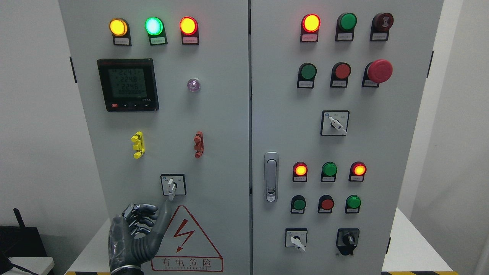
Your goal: Turn on light switch 1
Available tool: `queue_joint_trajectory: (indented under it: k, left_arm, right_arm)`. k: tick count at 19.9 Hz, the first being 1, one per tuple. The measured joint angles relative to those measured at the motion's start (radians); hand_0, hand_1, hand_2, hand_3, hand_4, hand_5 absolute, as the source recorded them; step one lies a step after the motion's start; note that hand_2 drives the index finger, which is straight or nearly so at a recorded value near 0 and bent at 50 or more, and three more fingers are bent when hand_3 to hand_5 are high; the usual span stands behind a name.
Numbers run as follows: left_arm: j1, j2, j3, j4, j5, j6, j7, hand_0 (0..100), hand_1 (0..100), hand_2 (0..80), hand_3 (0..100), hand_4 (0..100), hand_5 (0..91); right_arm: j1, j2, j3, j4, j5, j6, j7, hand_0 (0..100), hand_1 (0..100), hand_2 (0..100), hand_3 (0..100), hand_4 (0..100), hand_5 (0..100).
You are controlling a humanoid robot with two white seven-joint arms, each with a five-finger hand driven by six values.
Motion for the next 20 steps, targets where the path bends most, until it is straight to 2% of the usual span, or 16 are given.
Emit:
queue_joint_trajectory:
  k: [12,20]
  left_arm:
    - [-0.044,-0.014,-0.019,0.005,-0.011,0.073,0.046,12,51,54.8,72,74,69.0]
    - [-0.061,-0.020,-0.025,0.012,-0.013,0.083,0.053,13,51,54.9,72,74,68.9]
  right_arm:
    - [0.000,0.000,0.000,0.000,0.000,0.000,0.000,12,39,0,0,0,0]
    - [0.000,0.000,0.000,0.000,0.000,0.000,0.000,12,39,0,0,0,0]
